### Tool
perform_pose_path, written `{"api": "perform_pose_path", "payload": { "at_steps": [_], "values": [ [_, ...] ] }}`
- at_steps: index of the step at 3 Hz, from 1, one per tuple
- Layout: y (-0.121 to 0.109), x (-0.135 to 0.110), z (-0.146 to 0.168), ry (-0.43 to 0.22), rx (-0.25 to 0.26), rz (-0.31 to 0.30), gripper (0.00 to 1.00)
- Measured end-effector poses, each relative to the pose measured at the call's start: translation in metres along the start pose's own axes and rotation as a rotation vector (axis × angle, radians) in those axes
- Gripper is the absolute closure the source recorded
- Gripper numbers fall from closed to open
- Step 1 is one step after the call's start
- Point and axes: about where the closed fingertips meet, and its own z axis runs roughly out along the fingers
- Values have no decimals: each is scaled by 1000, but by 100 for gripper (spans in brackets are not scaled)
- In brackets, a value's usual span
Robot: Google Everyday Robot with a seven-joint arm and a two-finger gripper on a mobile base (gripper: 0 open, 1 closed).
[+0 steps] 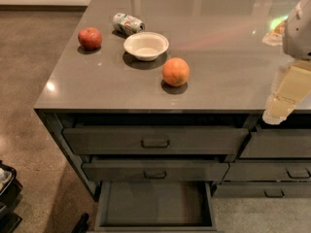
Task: Place orange into bottom drawer
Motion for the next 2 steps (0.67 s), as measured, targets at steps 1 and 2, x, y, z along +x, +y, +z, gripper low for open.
{"api": "perform_pose_path", "payload": {
  "at_steps": [1, 2],
  "values": [
    [0, 0, 0, 0, 0, 0, 0],
    [-7, -2, 1, -24, 10, -12, 0]
  ]
}}
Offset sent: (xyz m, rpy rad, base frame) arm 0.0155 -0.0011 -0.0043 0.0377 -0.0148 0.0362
